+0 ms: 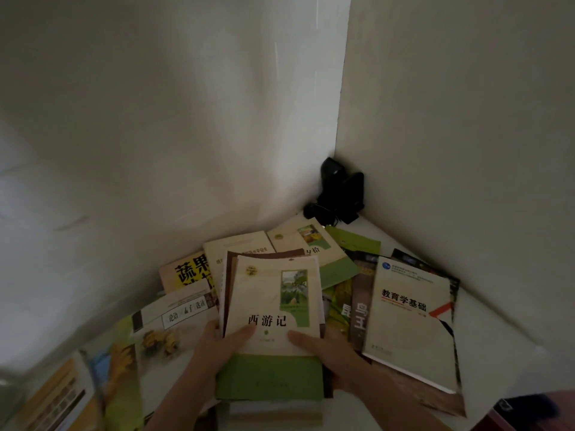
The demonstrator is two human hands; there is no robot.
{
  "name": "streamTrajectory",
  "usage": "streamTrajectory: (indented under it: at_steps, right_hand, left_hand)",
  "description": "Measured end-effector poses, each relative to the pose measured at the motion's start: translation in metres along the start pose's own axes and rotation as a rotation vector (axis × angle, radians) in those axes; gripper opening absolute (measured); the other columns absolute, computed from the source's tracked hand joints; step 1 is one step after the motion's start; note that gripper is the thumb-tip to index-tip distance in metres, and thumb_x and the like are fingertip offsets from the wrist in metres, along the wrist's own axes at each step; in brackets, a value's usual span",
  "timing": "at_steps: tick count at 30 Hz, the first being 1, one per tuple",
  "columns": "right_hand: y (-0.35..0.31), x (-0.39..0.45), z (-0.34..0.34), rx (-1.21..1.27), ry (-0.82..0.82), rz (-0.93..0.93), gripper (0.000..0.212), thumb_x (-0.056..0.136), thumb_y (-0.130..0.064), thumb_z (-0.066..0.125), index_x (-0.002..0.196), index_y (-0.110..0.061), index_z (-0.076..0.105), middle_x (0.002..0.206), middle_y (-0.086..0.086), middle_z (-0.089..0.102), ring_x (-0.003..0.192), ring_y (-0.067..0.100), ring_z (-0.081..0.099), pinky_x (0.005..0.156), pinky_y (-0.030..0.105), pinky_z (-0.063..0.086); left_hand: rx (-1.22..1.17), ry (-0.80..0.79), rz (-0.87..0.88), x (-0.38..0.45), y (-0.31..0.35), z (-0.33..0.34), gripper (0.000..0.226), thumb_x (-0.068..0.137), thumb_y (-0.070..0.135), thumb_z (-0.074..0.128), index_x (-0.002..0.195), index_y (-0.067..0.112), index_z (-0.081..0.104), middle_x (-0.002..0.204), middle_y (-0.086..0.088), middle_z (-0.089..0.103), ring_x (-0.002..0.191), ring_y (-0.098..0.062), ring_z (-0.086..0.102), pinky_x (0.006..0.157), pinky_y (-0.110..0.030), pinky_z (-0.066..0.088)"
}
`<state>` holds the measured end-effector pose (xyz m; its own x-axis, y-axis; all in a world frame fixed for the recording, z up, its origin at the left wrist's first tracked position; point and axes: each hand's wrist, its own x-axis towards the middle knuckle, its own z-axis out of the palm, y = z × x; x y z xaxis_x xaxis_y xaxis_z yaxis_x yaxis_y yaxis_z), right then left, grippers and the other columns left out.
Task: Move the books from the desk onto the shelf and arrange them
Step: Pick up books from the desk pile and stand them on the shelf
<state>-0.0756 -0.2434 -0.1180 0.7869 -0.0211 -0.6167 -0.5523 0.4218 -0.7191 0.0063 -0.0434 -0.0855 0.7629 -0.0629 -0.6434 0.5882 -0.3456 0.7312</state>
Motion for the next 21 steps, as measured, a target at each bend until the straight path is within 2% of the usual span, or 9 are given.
streamTrajectory:
  at_steps: [4,8,10,12,14,16,17,19,21]
  right_hand:
    - [0.0,-0.016,-0.008,0.112,0.001,0.006,0.041,0.081,-0.012,0.077,0.119,-0.011,0.062,0.106,0.011,0.075,0.096,0.031,0.072,0.081,0.048,0.058]
    - [-0.007,-0.026,-0.018,0.165,0.018,-0.027,0.043,0.076,-0.021,0.079,0.117,-0.013,0.067,0.11,0.014,0.073,0.101,0.034,0.07,0.092,0.055,0.053]
    - [-0.013,-0.03,-0.016,0.144,0.029,-0.068,0.036,0.082,-0.022,0.076,0.116,-0.015,0.069,0.11,0.012,0.073,0.101,0.032,0.071,0.091,0.053,0.054]
    - [-0.017,-0.033,-0.013,0.106,0.04,-0.101,0.035,0.085,-0.021,0.073,0.119,-0.016,0.067,0.11,0.008,0.074,0.101,0.028,0.071,0.09,0.048,0.056]
    - [-0.02,-0.038,-0.01,0.055,0.045,-0.121,0.038,0.084,-0.022,0.074,0.121,-0.016,0.066,0.112,0.006,0.073,0.102,0.026,0.071,0.09,0.046,0.056]
    - [-0.024,-0.044,-0.01,-0.018,0.038,-0.15,0.039,0.083,-0.021,0.076,0.12,-0.017,0.066,0.114,0.006,0.073,0.103,0.025,0.071,0.09,0.044,0.057]
    - [-0.026,-0.049,-0.011,-0.068,0.039,-0.172,0.038,0.082,-0.019,0.077,0.119,-0.018,0.066,0.114,0.005,0.073,0.102,0.023,0.071,0.088,0.042,0.058]
    - [-0.034,-0.061,-0.013,-0.16,0.051,-0.234,0.04,0.08,-0.015,0.078,0.117,-0.019,0.064,0.108,-0.001,0.075,0.098,0.018,0.072,0.08,0.035,0.06]
    - [-0.046,-0.074,-0.011,-0.235,0.056,-0.311,0.048,0.078,-0.012,0.08,0.121,-0.019,0.06,0.105,-0.006,0.075,0.096,0.015,0.072,0.076,0.031,0.06]
  left_hand:
    - [-0.012,-0.027,0.098,-0.011,0.01,0.004,0.054,0.074,0.023,0.083,0.114,0.017,0.047,0.105,-0.008,0.066,0.084,-0.028,0.07,0.059,-0.035,0.058]
    - [-0.022,-0.13,0.176,-0.013,0.029,0.012,0.071,0.072,0.017,0.082,0.124,0.021,0.033,0.109,-0.009,0.064,0.083,-0.03,0.072,0.065,-0.043,0.06]
    - [-0.093,-0.164,0.139,-0.008,0.035,0.013,0.084,0.07,0.008,0.083,0.129,0.024,0.026,0.111,-0.013,0.062,0.084,-0.034,0.071,0.066,-0.045,0.06]
    - [-0.137,-0.197,0.094,-0.005,0.037,0.011,0.094,0.061,0.012,0.088,0.135,0.021,0.031,0.113,-0.017,0.066,0.086,-0.038,0.072,0.069,-0.05,0.06]
    - [-0.122,-0.283,0.067,-0.012,0.036,0.011,0.075,0.062,0.019,0.084,0.128,0.007,0.051,0.104,-0.017,0.073,0.084,-0.038,0.073,0.067,-0.049,0.06]
    - [-0.116,-0.311,0.081,-0.02,0.031,0.012,0.051,0.067,0.017,0.079,0.114,0.008,0.063,0.095,-0.014,0.076,0.08,-0.034,0.074,0.059,-0.043,0.06]
    - [-0.124,-0.318,0.095,-0.023,0.028,0.013,0.049,0.068,0.013,0.079,0.115,0.009,0.063,0.096,-0.013,0.076,0.081,-0.033,0.074,0.06,-0.042,0.06]
    - [-0.159,-0.347,0.164,-0.028,0.025,0.015,0.064,0.065,0.009,0.085,0.123,0.013,0.057,0.104,-0.011,0.075,0.09,-0.034,0.073,0.069,-0.047,0.06]
    - [-0.188,-0.336,0.234,-0.034,0.026,0.012,0.086,0.051,0.016,0.095,0.126,0.02,0.052,0.11,-0.01,0.073,0.095,-0.035,0.071,0.078,-0.054,0.058]
